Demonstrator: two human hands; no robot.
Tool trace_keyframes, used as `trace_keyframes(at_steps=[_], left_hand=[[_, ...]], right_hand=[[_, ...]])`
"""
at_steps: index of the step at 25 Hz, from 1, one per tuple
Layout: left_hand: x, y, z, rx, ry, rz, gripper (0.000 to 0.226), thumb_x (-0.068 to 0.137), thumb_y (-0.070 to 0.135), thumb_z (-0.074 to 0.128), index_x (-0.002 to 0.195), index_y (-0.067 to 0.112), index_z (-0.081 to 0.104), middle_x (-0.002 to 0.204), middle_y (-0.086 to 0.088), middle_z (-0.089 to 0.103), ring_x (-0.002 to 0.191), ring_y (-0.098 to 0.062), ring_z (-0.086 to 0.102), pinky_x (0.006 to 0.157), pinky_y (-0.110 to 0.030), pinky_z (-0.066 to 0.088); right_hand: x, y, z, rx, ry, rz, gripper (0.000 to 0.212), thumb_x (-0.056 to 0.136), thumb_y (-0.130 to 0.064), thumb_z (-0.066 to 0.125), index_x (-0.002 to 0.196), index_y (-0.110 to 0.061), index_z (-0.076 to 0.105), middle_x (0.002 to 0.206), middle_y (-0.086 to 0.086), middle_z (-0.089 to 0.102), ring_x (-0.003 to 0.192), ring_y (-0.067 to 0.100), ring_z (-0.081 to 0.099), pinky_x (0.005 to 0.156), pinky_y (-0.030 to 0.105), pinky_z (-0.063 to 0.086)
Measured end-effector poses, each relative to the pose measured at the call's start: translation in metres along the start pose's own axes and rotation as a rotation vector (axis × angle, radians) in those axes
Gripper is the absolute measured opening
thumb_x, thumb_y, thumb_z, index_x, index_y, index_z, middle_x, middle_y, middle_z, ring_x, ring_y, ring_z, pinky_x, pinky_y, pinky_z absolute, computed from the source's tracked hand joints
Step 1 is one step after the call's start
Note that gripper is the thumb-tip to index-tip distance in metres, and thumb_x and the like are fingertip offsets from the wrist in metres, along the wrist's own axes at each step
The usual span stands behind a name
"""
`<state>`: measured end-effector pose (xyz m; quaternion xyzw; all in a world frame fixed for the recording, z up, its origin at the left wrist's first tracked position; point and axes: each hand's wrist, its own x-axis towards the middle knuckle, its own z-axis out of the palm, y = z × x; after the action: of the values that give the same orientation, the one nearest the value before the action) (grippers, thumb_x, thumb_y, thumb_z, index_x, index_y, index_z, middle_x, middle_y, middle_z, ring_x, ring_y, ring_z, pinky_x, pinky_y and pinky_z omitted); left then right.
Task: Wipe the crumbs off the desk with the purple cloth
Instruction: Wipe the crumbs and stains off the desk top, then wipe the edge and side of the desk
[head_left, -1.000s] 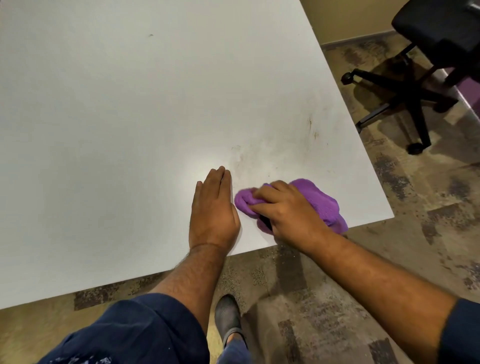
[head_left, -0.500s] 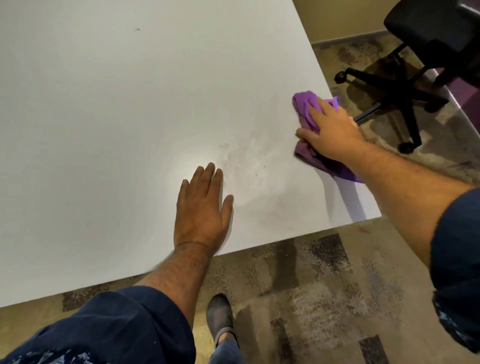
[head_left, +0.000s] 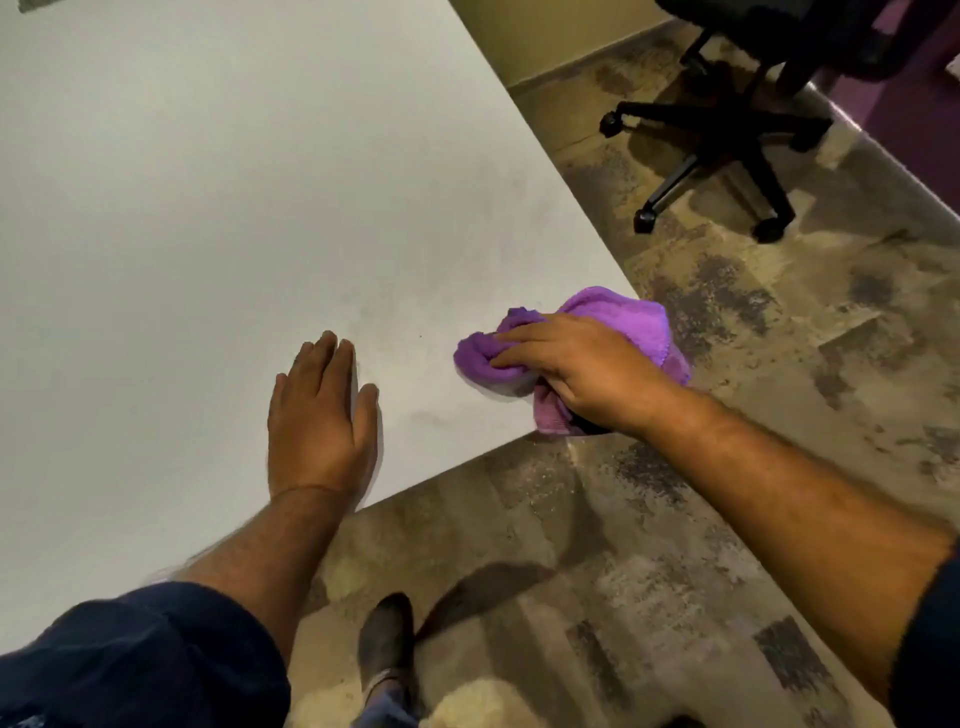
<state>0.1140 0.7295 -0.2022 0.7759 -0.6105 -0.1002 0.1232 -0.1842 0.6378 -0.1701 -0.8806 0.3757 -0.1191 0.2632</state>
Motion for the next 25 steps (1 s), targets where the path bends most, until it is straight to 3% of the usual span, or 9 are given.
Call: trace_keyframes(at_steps=[2, 5, 8, 10, 13, 19, 21, 23, 25], left_hand=[[-0.002, 0.002, 0.001, 0.017, -0.011, 0.011, 0.067, 0.107, 0.05, 0.034, 0.167, 0.021, 0.033, 0.177, 0.001, 0.026, 0.165, -0.02, 0.018, 0.136, -0.049, 0.012], [0.004, 0.003, -0.002, 0.082, -0.078, 0.163, 0.067, 0.107, 0.053, 0.03, 0.168, 0.024, 0.029, 0.179, 0.002, 0.021, 0.167, -0.02, 0.013, 0.135, -0.055, 0.009], [0.014, 0.009, -0.006, 0.17, -0.234, 0.589, 0.065, 0.109, 0.053, 0.03, 0.169, 0.029, 0.026, 0.18, 0.008, 0.019, 0.167, -0.015, 0.013, 0.134, -0.057, 0.013], [0.026, 0.019, -0.004, 0.221, -0.315, 0.864, 0.067, 0.109, 0.057, 0.034, 0.17, 0.033, 0.022, 0.179, 0.013, 0.016, 0.166, -0.011, 0.013, 0.134, -0.054, 0.016], [0.051, 0.065, 0.006, 0.147, -0.308, 1.071, 0.069, 0.107, 0.054, 0.047, 0.168, 0.03, 0.028, 0.179, 0.011, 0.02, 0.166, -0.011, 0.016, 0.133, -0.049, 0.023], [0.107, 0.212, 0.05, -0.001, -0.294, 1.279, 0.064, 0.111, 0.049, 0.045, 0.16, 0.008, 0.043, 0.173, -0.014, 0.033, 0.16, -0.02, 0.032, 0.126, -0.013, 0.026], [0.106, 0.232, 0.07, 0.061, -0.373, 1.31, 0.06, 0.111, 0.044, 0.042, 0.161, 0.01, 0.043, 0.173, -0.01, 0.036, 0.16, -0.02, 0.034, 0.13, -0.024, 0.027], [0.099, 0.235, 0.086, 0.091, -0.398, 1.302, 0.055, 0.112, 0.037, 0.039, 0.16, 0.011, 0.045, 0.17, -0.007, 0.043, 0.158, -0.021, 0.038, 0.131, -0.046, 0.029], [0.099, 0.232, 0.089, 0.078, -0.372, 1.29, 0.052, 0.112, 0.033, 0.039, 0.158, 0.012, 0.049, 0.166, -0.005, 0.048, 0.156, -0.02, 0.041, 0.13, -0.049, 0.03]], right_hand=[[-0.029, -0.011, 0.005, 0.083, 0.197, 0.022, 0.052, 0.088, 0.009, 0.06, 0.134, -0.012, 0.073, 0.144, 0.006, 0.071, 0.129, 0.029, 0.065, 0.107, 0.041, 0.049], [-0.071, -0.029, 0.023, 0.277, 0.677, 0.231, 0.048, 0.094, 0.011, 0.053, 0.134, -0.007, 0.072, 0.143, 0.009, 0.069, 0.132, 0.024, 0.064, 0.112, 0.035, 0.048], [-0.098, -0.034, 0.056, 0.503, 1.024, 0.412, 0.047, 0.096, 0.019, 0.05, 0.133, -0.001, 0.07, 0.137, 0.007, 0.067, 0.133, 0.018, 0.061, 0.116, 0.025, 0.044], [-0.108, -0.025, 0.082, 0.69, 1.252, 0.475, 0.039, 0.103, 0.009, 0.051, 0.136, -0.004, 0.067, 0.133, 0.005, 0.068, 0.129, 0.015, 0.062, 0.114, 0.026, 0.047], [-0.117, -0.005, 0.115, 0.905, 1.539, 0.519, 0.035, 0.106, -0.004, 0.052, 0.139, -0.002, 0.065, 0.127, 0.009, 0.073, 0.119, 0.011, 0.068, 0.108, 0.033, 0.055], [-0.107, 0.004, 0.164, 1.024, 1.684, 0.455, 0.035, 0.107, -0.003, 0.05, 0.14, 0.001, 0.064, 0.123, 0.003, 0.073, 0.115, 0.008, 0.068, 0.105, 0.033, 0.054], [-0.101, 0.006, 0.171, 1.044, 1.698, 0.482, 0.036, 0.108, -0.003, 0.05, 0.14, 0.0, 0.063, 0.125, 0.004, 0.073, 0.118, 0.009, 0.067, 0.109, 0.036, 0.053], [-0.1, 0.012, 0.175, 1.073, 1.72, 0.49, 0.035, 0.109, -0.004, 0.049, 0.14, 0.001, 0.064, 0.124, 0.005, 0.072, 0.117, 0.01, 0.065, 0.111, 0.038, 0.051], [-0.1, 0.019, 0.178, 1.126, 1.743, 0.505, 0.035, 0.108, -0.003, 0.048, 0.14, 0.004, 0.063, 0.126, 0.007, 0.071, 0.119, 0.013, 0.064, 0.113, 0.038, 0.049]])
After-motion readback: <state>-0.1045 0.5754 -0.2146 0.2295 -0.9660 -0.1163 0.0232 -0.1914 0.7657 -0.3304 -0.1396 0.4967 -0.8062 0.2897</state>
